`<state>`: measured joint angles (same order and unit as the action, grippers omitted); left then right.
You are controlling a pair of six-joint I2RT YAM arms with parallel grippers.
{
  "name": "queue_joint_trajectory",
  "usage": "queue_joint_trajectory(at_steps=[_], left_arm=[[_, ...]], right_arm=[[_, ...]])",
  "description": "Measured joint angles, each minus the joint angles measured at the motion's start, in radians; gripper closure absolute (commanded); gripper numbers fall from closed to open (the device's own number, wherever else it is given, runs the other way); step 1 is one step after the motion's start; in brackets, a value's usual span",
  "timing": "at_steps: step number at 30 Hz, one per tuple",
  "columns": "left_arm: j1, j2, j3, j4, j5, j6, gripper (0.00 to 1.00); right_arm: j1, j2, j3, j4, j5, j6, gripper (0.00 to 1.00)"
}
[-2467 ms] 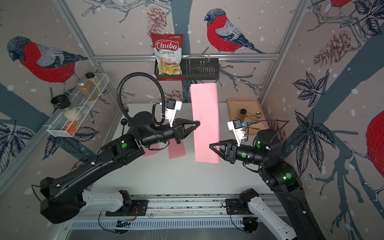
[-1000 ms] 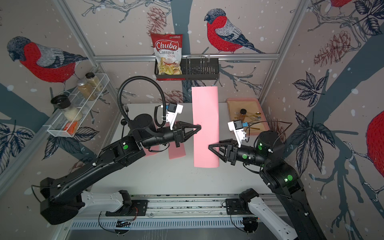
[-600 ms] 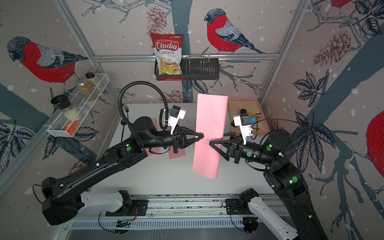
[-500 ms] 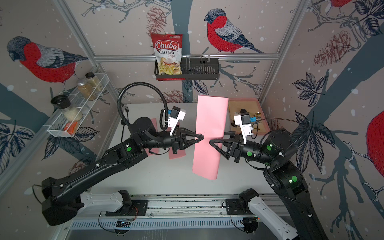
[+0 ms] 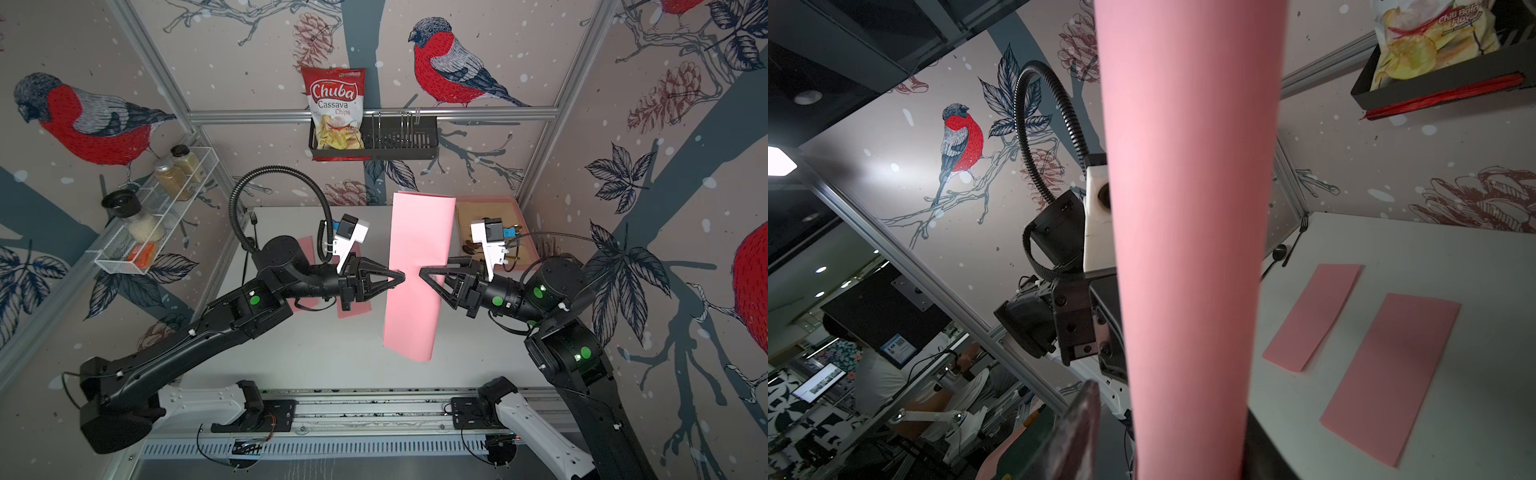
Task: Fold the rectangular paper in half along the long edge
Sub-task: Fold the paper.
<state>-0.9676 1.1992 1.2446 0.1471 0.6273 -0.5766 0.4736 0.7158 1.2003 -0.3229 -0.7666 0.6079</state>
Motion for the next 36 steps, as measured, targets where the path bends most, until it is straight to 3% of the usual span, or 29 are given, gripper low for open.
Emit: queue_joint_trajectory(at_steps=[2, 5, 9, 25, 27, 30, 34, 36], left_arm=[[0.0, 0.0, -0.002, 0.0, 0.0, 0.0, 1.0], [0.0, 0.0, -0.008, 0.001, 0.001, -0.001, 1.0], [-0.001, 0.0, -0.016, 0.002, 0.001, -0.002, 1.0], [-0.008, 0.003, -0.031, 0.003, 0.001, -0.018, 1.0], [-0.011, 0.008, -0.032, 0.003, 0.001, -0.018, 1.0], [-0.014, 0.012, -0.034, 0.003, -0.001, -0.018, 1.0], [-0.022, 0.013, -0.034, 0.002, -0.003, -0.017, 1.0], [-0.023, 0.013, -0.034, 0.002, -0.007, -0.017, 1.0]], right_arm=[[-0.003, 0.0, 0.0, 0.0, 0.013, -0.001, 0.6], [-0.004, -0.002, -0.002, 0.0, 0.034, -0.003, 0.64], [-0.006, -0.002, -0.004, 0.002, 0.052, -0.003, 0.51], [-0.023, -0.001, -0.031, 0.083, 0.103, 0.01, 0.42], [-0.023, 0.002, -0.035, 0.093, 0.106, 0.022, 0.45], [-0.026, 0.007, -0.045, 0.119, 0.107, 0.027, 0.64], [-0.029, 0.008, -0.055, 0.146, 0.107, 0.047, 0.72], [-0.03, 0.007, -0.055, 0.157, 0.106, 0.047, 0.71]])
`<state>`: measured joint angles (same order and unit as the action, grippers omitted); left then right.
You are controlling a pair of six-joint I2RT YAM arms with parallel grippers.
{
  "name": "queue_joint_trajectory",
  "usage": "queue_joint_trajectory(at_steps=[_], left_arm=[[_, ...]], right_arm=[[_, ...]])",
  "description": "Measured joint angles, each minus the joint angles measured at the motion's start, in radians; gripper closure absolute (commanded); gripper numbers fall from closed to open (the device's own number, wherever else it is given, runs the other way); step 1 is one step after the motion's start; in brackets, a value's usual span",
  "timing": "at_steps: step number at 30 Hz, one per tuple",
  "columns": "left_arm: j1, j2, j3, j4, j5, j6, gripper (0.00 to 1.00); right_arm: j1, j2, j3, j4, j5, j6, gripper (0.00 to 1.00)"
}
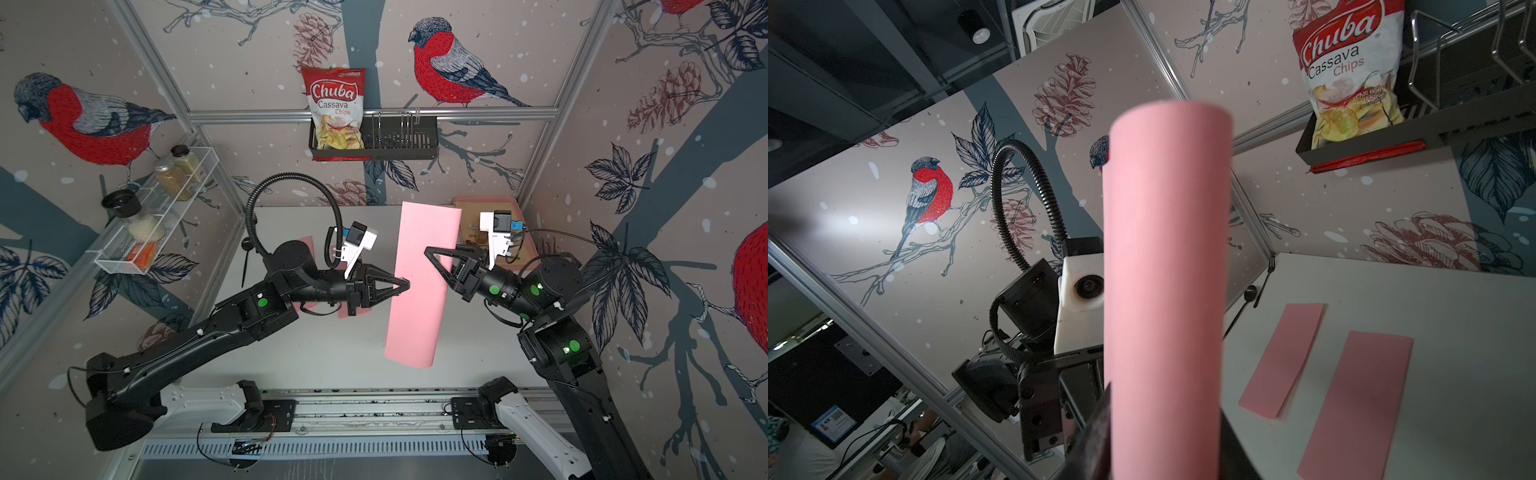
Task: Fold the rectangular paper in half along the long edge
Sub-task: Fold the paper.
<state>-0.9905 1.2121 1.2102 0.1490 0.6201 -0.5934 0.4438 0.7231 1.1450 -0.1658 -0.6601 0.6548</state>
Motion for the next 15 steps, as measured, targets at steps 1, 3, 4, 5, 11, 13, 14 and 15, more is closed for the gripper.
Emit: queue_joint_trajectory(at_steps=[1, 3, 4, 5, 11, 13, 14, 15], left_arm=[[0.0, 0.0, 0.0, 0.0, -0.003, 0.001, 1.0], [0.0, 0.0, 0.0, -0.002, -0.011, 0.007, 1.0], [0.0, 0.0, 0.0, -0.003, -0.014, 0.008, 1.0], [0.0, 0.0, 0.0, -0.004, -0.015, 0.012, 1.0], [0.0, 0.0, 0.0, -0.004, -0.022, 0.022, 1.0], [0.0, -0.001, 0.002, -0.005, -0.026, 0.024, 1.0], [0.0, -0.002, 0.003, -0.005, -0.029, 0.025, 1.0], [-0.001, -0.002, 0.003, -0.005, -0.034, 0.025, 1.0]], right_arm=[[-0.001, -0.003, 0.0, 0.004, 0.0, 0.001, 0.67], [-0.003, -0.006, 0.0, 0.008, 0.0, 0.003, 0.59], [-0.005, -0.007, 0.0, 0.011, 0.0, 0.003, 0.55], [-0.006, -0.008, 0.0, 0.011, 0.0, 0.003, 0.53], [-0.006, -0.007, -0.007, 0.011, -0.019, 0.006, 0.43], [-0.006, -0.005, -0.013, 0.006, -0.036, 0.006, 0.42], [-0.006, -0.005, -0.016, 0.004, -0.042, 0.006, 0.42], [-0.006, -0.005, -0.02, 0.0, -0.05, 0.006, 0.42]])
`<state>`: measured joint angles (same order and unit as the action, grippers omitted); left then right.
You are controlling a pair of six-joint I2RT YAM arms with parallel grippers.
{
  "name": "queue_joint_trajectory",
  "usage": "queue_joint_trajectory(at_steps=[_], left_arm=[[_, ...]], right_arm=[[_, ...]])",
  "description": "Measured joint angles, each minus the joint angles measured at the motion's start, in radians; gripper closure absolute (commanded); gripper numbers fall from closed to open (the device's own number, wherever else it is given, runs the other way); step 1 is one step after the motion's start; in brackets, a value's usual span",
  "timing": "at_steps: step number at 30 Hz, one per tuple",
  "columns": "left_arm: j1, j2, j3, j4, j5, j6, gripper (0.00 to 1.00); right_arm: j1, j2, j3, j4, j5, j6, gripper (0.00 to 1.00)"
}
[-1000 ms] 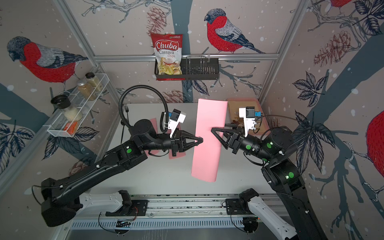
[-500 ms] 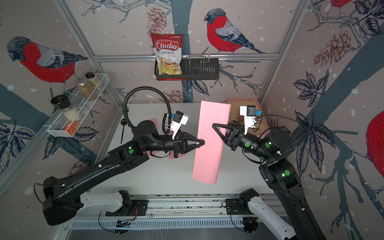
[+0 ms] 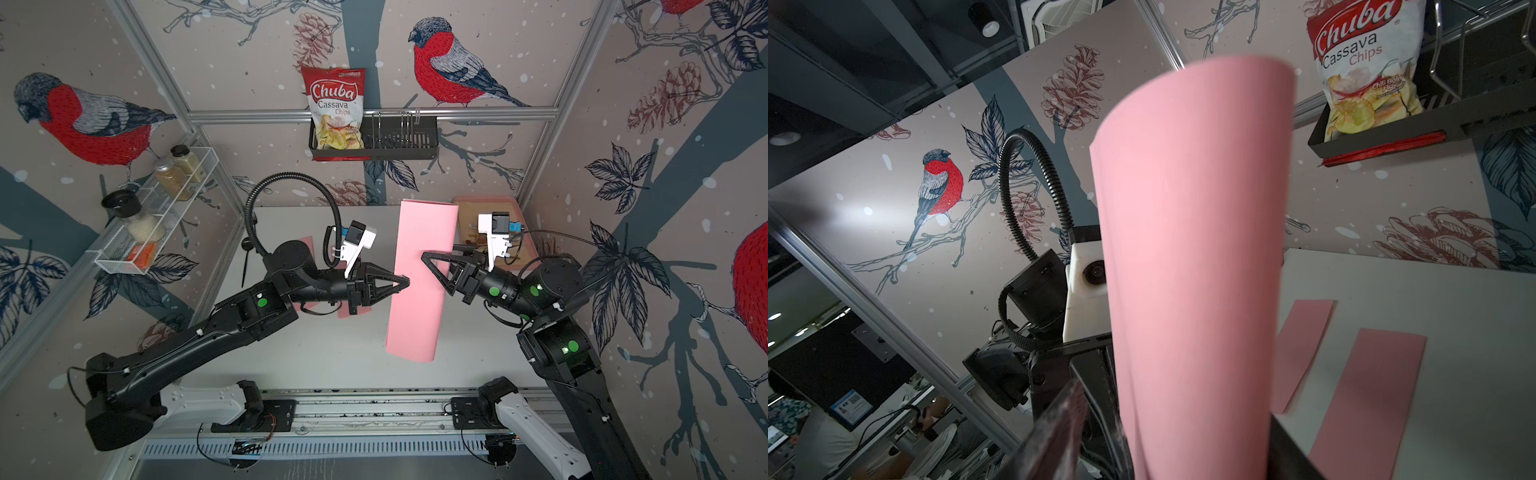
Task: Fold the rectangular paper in half along the long edge
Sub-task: Fold the paper.
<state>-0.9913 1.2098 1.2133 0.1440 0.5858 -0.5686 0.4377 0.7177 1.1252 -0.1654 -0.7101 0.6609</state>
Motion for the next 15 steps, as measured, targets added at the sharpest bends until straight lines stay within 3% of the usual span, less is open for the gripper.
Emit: queue_joint_trajectory(at_steps=[11, 15], left_arm=[[0.0, -0.011, 0.001, -0.003, -0.04, 0.0, 1.0], [0.0, -0.012, 0.002, 0.001, -0.047, -0.001, 1.0]], right_arm=[[0.0, -0.033, -0.045, -0.038, -0.104, 0.019, 0.4], [0.0, -0.043, -0.049, -0.037, -0.136, 0.023, 0.45]])
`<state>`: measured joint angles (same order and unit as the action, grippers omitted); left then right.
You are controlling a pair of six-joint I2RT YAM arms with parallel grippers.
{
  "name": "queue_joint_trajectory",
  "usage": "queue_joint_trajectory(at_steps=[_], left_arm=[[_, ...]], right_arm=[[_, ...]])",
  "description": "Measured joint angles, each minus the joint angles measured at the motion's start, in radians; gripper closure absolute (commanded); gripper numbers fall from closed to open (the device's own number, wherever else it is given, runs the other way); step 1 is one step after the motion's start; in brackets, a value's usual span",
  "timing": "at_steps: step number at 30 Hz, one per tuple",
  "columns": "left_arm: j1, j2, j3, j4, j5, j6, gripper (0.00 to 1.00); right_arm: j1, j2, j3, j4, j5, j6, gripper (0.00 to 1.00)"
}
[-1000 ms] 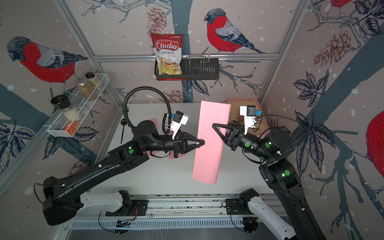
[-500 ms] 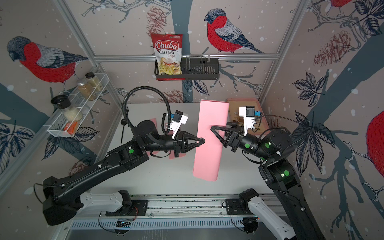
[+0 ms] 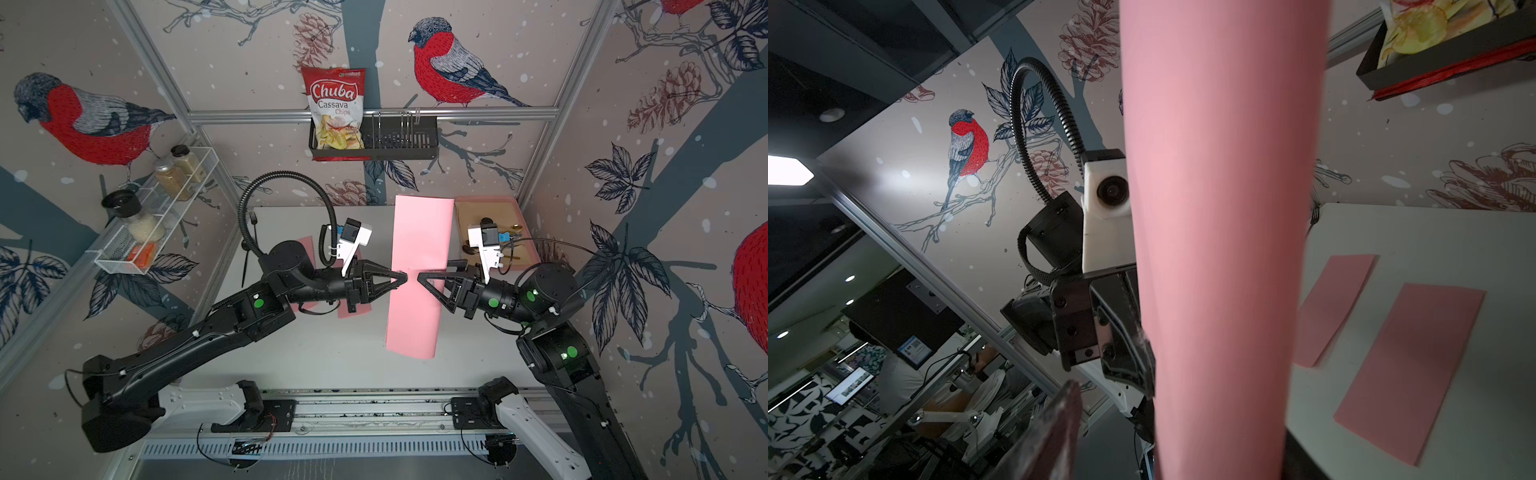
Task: Fold the rectangular paper in half along the long edge
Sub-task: Fold the paper.
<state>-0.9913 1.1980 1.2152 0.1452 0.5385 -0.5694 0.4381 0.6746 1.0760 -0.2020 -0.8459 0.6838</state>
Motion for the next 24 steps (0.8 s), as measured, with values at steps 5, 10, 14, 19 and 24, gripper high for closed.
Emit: queue_joint_trajectory(at_steps=[5, 10, 14, 19, 24], left_arm=[[0.0, 0.002, -0.011, 0.029, 0.003, -0.024, 1.0], [0.0, -0.001, -0.023, 0.053, 0.008, -0.046, 1.0], [0.0, -0.005, -0.023, 0.06, 0.008, -0.052, 1.0], [0.0, -0.002, -0.023, 0.062, 0.011, -0.059, 1.0], [0.0, 0.003, -0.023, 0.071, 0.015, -0.061, 1.0]], right_arm=[[0.0, -0.001, -0.01, 0.007, -0.015, 0.003, 0.58], [0.0, -0.002, -0.034, 0.006, -0.019, 0.003, 0.6], [0.001, -0.007, -0.056, 0.006, -0.023, 0.003, 0.62], [0.006, -0.011, -0.061, 0.011, -0.032, 0.003, 0.64], [0.007, -0.005, -0.061, 0.018, -0.04, 0.003, 0.72]])
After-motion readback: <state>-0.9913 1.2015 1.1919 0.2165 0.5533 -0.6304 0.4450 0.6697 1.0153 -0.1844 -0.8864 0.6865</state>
